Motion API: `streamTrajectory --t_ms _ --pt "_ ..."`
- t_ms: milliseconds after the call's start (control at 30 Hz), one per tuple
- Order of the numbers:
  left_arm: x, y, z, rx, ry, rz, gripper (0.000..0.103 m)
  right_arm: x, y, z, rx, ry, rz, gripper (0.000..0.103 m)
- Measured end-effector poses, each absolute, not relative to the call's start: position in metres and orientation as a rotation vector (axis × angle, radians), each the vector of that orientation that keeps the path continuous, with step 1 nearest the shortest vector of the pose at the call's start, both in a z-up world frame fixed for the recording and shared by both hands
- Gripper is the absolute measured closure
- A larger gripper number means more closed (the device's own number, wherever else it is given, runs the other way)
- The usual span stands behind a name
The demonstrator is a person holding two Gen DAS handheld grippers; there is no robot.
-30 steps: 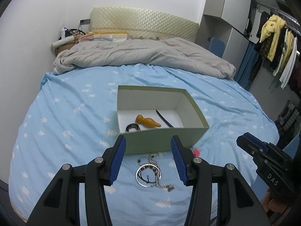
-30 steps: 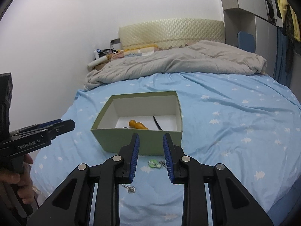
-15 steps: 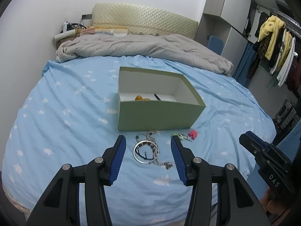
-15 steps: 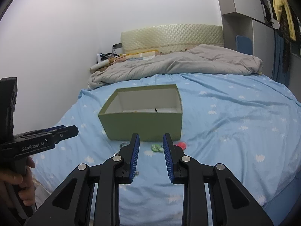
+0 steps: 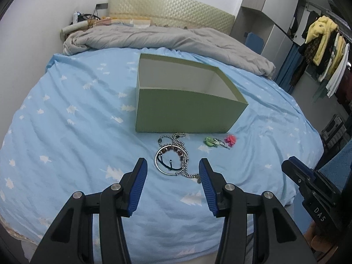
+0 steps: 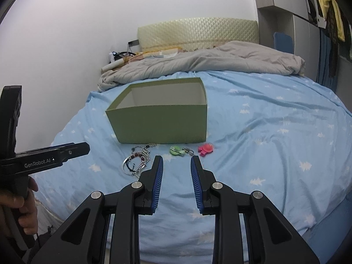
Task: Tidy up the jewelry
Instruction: 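Withdraw both open grippers from the box toward the remaining jewelry, then grasp the silver bead bracelet with the left gripper while the right grasps the small key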
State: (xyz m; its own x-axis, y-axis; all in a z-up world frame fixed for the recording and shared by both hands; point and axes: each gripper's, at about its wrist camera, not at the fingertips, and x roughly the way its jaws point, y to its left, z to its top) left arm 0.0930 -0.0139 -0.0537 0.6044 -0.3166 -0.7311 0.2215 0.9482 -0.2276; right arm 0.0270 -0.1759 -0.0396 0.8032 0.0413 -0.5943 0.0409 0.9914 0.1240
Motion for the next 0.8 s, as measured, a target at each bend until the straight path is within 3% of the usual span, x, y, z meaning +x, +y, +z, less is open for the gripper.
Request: streamTrajectory --t_ms 433,500,800 --pt "0.137 -0.02 -0.11 -0.129 0.979 -0.303 0.056 0.073 -0.197 -0.078 0.136 0.735 -0.034 0.079" --pt "0.145 -0.02 -0.12 -0.131 1.001 -0.305 0.062 0.081 -0.198 -0.084 0.136 0.747 -0.029 0.079" --pt "0.171 -0.019 -0.154 -0.121 1.059 -0.289 0.07 0.113 -0.206 -0.105 0.131 0.793 -0.057 0.079"
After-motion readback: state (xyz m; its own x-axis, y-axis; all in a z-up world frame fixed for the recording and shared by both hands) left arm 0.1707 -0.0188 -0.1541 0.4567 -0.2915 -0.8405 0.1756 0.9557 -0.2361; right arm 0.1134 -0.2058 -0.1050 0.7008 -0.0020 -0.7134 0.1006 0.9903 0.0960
